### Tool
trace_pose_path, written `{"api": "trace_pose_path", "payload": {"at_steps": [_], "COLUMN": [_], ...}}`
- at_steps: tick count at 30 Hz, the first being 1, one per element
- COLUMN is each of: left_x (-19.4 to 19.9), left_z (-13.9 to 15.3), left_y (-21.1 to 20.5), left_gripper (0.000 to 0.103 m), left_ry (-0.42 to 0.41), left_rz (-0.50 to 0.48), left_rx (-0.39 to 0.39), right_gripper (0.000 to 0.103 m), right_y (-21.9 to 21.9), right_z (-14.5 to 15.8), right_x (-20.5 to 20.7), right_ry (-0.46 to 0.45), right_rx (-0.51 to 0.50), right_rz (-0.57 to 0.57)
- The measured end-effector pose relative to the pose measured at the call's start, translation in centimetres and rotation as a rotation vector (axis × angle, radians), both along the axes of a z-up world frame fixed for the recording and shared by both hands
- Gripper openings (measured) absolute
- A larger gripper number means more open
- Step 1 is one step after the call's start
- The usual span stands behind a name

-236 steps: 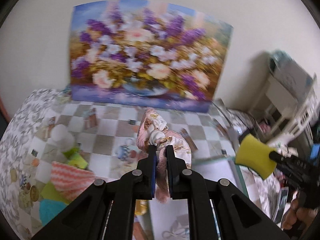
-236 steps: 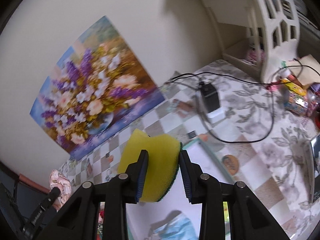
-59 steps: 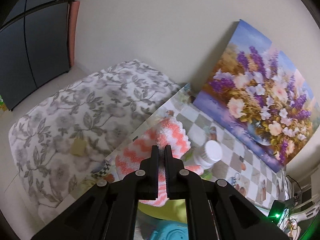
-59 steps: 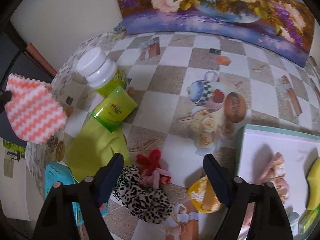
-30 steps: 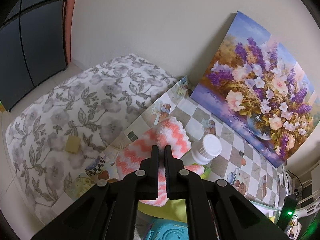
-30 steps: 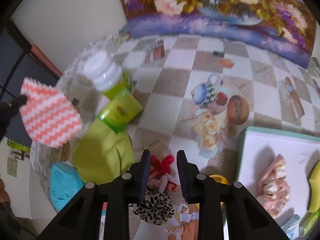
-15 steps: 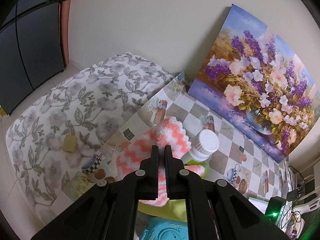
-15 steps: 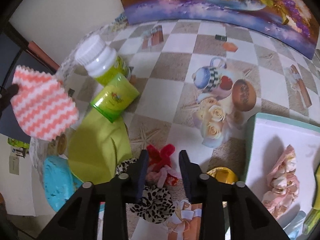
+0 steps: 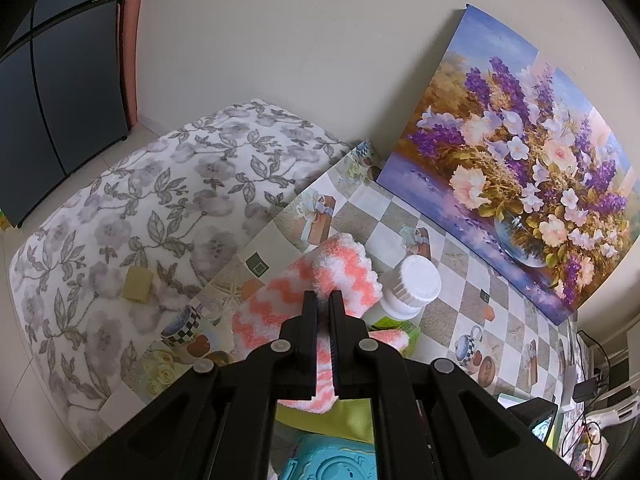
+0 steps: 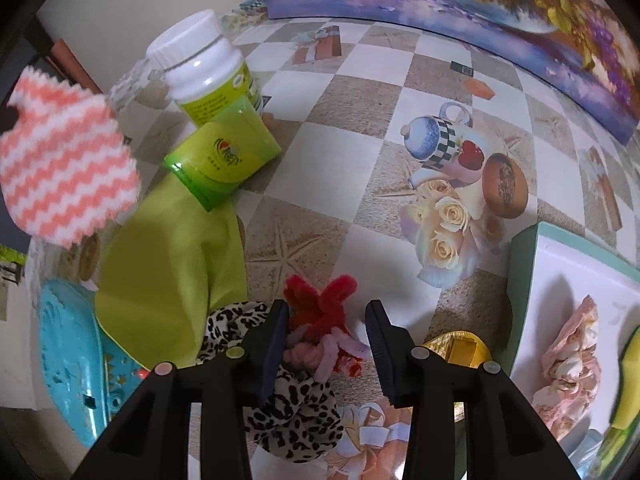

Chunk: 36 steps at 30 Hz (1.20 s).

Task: Organize soft objects
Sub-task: 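Hold the zigzag cloth up with the left tool while the right tool grasps the red scrunchie, then carry the zigzag cloth and red scrunchie over the white tray and release both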

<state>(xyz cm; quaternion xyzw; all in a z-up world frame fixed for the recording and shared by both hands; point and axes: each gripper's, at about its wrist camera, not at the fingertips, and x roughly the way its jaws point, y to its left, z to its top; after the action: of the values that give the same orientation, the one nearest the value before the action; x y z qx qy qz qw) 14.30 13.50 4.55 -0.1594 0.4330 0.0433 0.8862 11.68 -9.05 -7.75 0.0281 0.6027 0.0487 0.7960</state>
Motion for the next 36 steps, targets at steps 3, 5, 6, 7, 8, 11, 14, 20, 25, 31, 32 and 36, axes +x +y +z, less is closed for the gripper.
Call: {"api": "trace_pose_path", "payload": {"at_steps": [3,5,6,7,8,11,14,20,25,31,32,36], "left_x": [0.0,0.0,0.0,0.0,0.0,0.1,0.1,-0.7,-2.0,-3.6,-3.9,-4.9], "left_z": [0.0,-0.1,-0.1,-0.1,-0.2,-0.1,0.0,2.0,4.6,7.8,8.3,10.2], "left_y": [0.0,0.0,0.0,0.0,0.0,0.0,-0.1,-0.1,-0.5,-1.8,-2.1,-3.9], "left_gripper": [0.005,0.005,0.005,0.005,0.005,0.005,0.005,0.005,0.005,0.005,0.005,0.005], "left_ry": [0.002,0.005,0.005,0.005,0.005,0.004,0.001,-0.053,-0.125,-0.214,-0.224,-0.275], "left_rz": [0.0,-0.001,-0.001,-0.001,-0.003,-0.003,-0.002,0.001,-0.011,-0.04,-0.047,-0.088], "left_rx": [0.0,0.0,0.0,0.002,0.002,0.003,0.003,0.012,0.02,0.02,0.017,0.024], "right_gripper": [0.035,0.033,0.032,0.032,0.03,0.03,0.03,0.03,0.03,0.03,0.03,0.03], "right_y": [0.0,-0.1,-0.3,-0.6,-0.7,-1.0,-1.7,-4.3,-7.1,-10.7,-11.3,-14.5], "right_z": [0.0,0.0,0.0,0.0,0.0,0.1,0.7,6.1,11.2,14.9,15.4,17.1], "right_x": [-0.1,0.0,0.0,0.1,0.2,0.3,0.4,0.0,-1.4,-2.9,-3.2,-5.0], "right_ry": [-0.003,-0.002,-0.001,0.001,0.001,0.001,-0.009,-0.121,-0.242,-0.332,-0.342,-0.373], "right_rx": [-0.013,-0.015,-0.015,-0.019,-0.02,-0.008,0.014,0.053,0.064,0.025,0.019,-0.024], "right_rz": [0.004,-0.004,-0.012,-0.022,-0.025,-0.029,-0.041,-0.098,-0.166,-0.262,-0.277,-0.353]}}
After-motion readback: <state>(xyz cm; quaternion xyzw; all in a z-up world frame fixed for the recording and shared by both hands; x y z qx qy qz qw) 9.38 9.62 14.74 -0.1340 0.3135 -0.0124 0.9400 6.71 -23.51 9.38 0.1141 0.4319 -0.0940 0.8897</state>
